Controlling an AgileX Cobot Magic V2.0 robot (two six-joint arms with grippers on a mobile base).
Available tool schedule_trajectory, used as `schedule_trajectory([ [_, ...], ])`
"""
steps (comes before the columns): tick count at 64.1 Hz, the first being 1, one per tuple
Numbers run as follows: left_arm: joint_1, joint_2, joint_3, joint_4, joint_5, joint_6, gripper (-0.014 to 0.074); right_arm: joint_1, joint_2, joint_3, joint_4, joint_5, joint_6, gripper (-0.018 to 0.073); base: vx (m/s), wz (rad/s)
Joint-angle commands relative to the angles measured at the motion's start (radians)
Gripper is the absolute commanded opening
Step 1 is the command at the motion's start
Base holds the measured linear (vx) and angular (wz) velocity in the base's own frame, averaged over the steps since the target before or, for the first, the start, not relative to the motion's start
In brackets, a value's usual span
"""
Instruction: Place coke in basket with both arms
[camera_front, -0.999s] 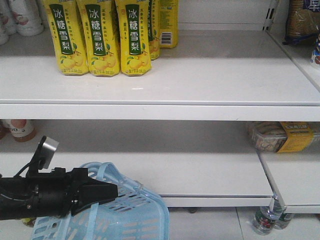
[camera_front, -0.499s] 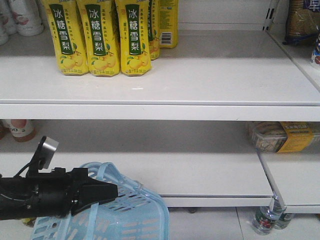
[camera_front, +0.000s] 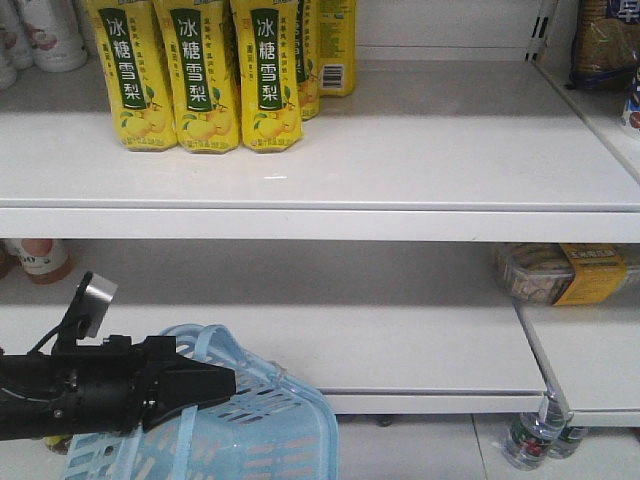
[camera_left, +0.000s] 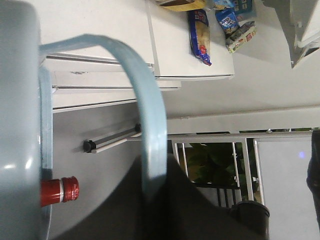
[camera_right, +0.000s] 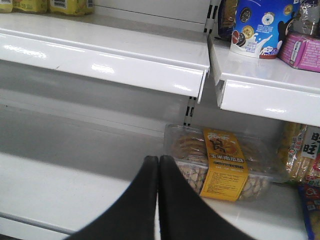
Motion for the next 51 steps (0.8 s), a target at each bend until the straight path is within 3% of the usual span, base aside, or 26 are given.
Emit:
schedule_trajectory([
  [1,-0.001,-0.032,-0.031,-0.12,0.086,-0.001,-0.0006,-0.003,0.014,-0.025,-0.043,-0.055,-0.007,-0.0009,0.0,0.0],
  [26,-0.001,-0.067,-0.03,-0.061,0.155,-0.001,-0.0006,-0.003,0.014,-0.025,-0.043,-0.055,-0.007,-0.0009,0.0,0.0],
  [39,-0.002,-0.228,-0.029,0.005,0.163,-0.001,-0.0006,-0.003,0.014,-0.025,-0.043,-0.055,-0.007,-0.0009,0.0,0.0],
  [51,-0.002,-0.435,-0.029,0.117,0.123,-0.001,-0.0006,-0.003,0.014,-0.025,-0.043,-0.054,-0.007,-0.0009,0.0,0.0],
])
